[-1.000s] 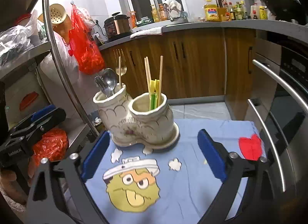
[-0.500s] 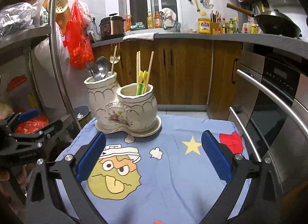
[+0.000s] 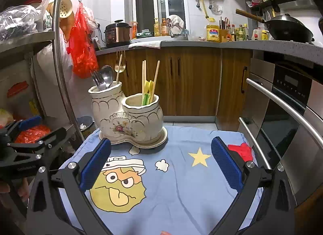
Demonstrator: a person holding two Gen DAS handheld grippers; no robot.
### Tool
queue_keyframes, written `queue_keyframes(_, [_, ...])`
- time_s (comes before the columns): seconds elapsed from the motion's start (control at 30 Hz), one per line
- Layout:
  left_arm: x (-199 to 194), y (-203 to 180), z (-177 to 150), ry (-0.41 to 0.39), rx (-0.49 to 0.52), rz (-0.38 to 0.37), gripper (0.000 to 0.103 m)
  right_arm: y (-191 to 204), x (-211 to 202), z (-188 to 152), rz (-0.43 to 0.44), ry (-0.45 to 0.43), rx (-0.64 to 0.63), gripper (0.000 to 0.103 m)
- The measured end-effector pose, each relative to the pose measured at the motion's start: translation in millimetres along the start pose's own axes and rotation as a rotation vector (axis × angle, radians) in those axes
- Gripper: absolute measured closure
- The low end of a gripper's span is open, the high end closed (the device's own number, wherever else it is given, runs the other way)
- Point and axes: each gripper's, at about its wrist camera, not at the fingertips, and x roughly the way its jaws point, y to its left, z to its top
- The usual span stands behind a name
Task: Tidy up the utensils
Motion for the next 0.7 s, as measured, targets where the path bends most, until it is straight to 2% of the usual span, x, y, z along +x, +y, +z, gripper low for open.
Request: queue_keyframes(0.7, [2.4,-4.4,-2.4,0.005,0.002,-0.001,0.005,1.6,0.0,-1.6,-0.01,0.007,-0.008,0.005])
